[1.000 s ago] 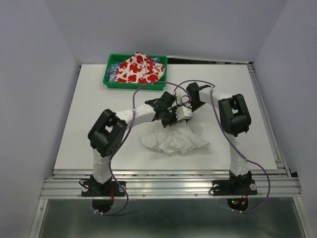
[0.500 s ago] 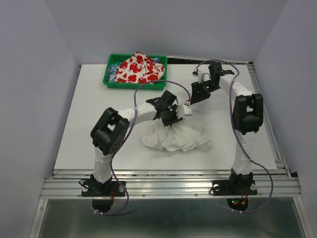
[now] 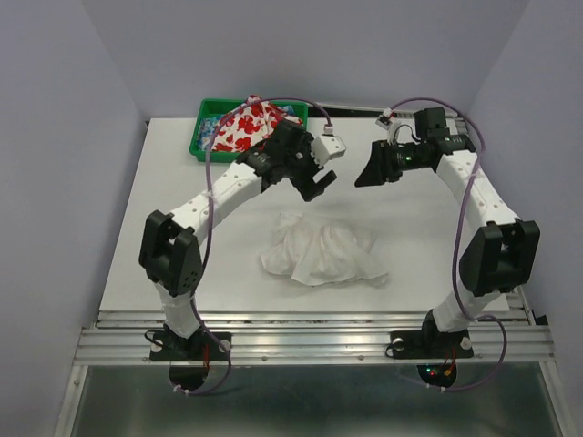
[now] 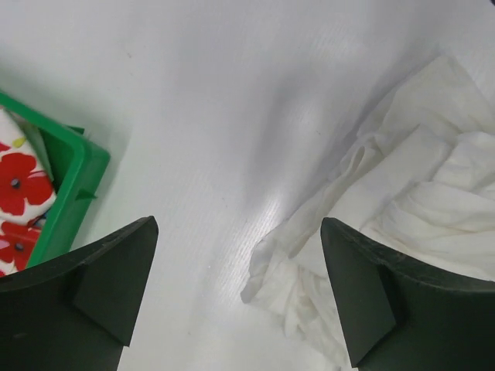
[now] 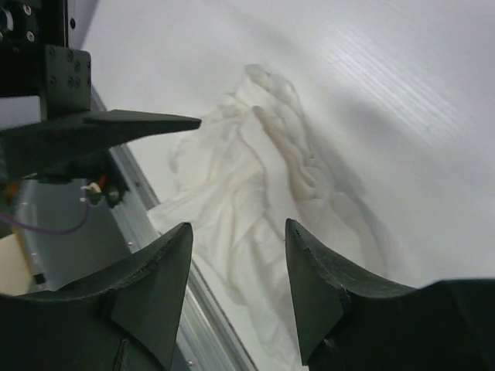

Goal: Fold and stack the skirts
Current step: Fold the skirt

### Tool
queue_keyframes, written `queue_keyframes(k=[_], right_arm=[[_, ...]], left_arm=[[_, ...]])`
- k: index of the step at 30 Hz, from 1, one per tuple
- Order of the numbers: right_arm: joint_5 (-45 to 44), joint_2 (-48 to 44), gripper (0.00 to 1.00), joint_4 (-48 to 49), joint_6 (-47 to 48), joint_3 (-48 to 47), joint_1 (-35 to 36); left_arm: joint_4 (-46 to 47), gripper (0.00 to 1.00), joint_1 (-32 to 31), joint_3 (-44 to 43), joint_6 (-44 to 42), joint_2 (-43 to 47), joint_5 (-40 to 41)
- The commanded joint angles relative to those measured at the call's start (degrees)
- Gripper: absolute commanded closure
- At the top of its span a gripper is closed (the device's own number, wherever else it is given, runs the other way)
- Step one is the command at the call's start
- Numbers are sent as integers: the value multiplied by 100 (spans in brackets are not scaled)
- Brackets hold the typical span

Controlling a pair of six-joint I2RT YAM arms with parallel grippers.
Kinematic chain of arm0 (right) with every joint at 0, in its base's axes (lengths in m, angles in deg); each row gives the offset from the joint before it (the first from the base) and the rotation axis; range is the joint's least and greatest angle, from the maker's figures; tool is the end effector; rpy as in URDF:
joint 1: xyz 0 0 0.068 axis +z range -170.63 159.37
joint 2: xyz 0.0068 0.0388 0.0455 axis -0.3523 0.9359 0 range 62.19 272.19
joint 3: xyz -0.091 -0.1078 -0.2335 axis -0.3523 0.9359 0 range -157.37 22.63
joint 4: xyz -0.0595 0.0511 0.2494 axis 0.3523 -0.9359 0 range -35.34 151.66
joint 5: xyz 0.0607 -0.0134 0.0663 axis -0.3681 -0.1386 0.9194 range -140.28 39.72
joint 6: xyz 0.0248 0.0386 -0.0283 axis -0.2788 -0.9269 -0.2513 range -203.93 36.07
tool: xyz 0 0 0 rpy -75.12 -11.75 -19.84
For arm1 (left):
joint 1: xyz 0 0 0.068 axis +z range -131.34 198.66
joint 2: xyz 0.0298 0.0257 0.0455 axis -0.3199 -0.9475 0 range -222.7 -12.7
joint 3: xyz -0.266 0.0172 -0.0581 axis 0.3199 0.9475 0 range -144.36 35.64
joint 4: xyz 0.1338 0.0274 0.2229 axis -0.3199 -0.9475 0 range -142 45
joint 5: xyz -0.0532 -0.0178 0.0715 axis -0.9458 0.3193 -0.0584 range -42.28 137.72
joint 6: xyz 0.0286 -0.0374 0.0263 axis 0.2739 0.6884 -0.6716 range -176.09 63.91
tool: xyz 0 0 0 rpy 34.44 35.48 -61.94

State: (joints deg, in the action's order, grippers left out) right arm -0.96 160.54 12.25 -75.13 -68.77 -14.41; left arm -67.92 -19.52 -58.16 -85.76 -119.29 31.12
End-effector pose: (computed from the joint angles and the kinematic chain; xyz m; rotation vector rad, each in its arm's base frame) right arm 0.3575 0.0661 0.3238 -0.6284 2.2795 1.0590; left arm 0.3359 -0.2770 0.3077 1.3558 1.7228 -0.4012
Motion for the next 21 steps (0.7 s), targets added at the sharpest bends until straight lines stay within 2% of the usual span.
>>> queue_keyframes(k=[1, 3, 5, 6, 7, 8, 11, 15, 19, 21], right_arm=[[1227, -324, 44, 527, -1035, 639, 11], [1720, -412, 44, 835, -1239, 1149, 151], [1957, -500, 45, 950, -1363, 1578, 370], [2002, -527, 45, 1081, -1381, 1711, 658], [2020, -536, 45, 1161, -1503, 1843, 809], [1959, -527, 46, 1353, -1573, 2106, 1054], [1810, -309, 46, 1644, -1662, 2476, 1179], [1344, 228, 48, 1724, -1320, 2741, 1180], [975, 834, 49, 1724, -1030, 2908, 1057], [520, 1054, 49, 1715, -959, 2952, 926]], left_arm=[[-170, 1, 275, 455, 891, 1130, -1167], [76, 1, 310, 913, 1541, 1482, -2098], [505, 1, 354, 1879, 2138, 1797, -2784], [1177, 2, 354, 2248, 2463, 1886, -3283], [1584, 4, 354, 2591, 3197, 1957, -3462], [2250, 9, 354, 3204, 3526, 1992, -3638], [2879, 19, 363, 3771, 4230, 1809, -3719], [3688, 21, 477, 3966, 4750, 1062, -3719], [4145, 25, 1012, 4001, 5181, 79, -3596], [4242, 28, 1180, 3887, 5505, -491, -3700]])
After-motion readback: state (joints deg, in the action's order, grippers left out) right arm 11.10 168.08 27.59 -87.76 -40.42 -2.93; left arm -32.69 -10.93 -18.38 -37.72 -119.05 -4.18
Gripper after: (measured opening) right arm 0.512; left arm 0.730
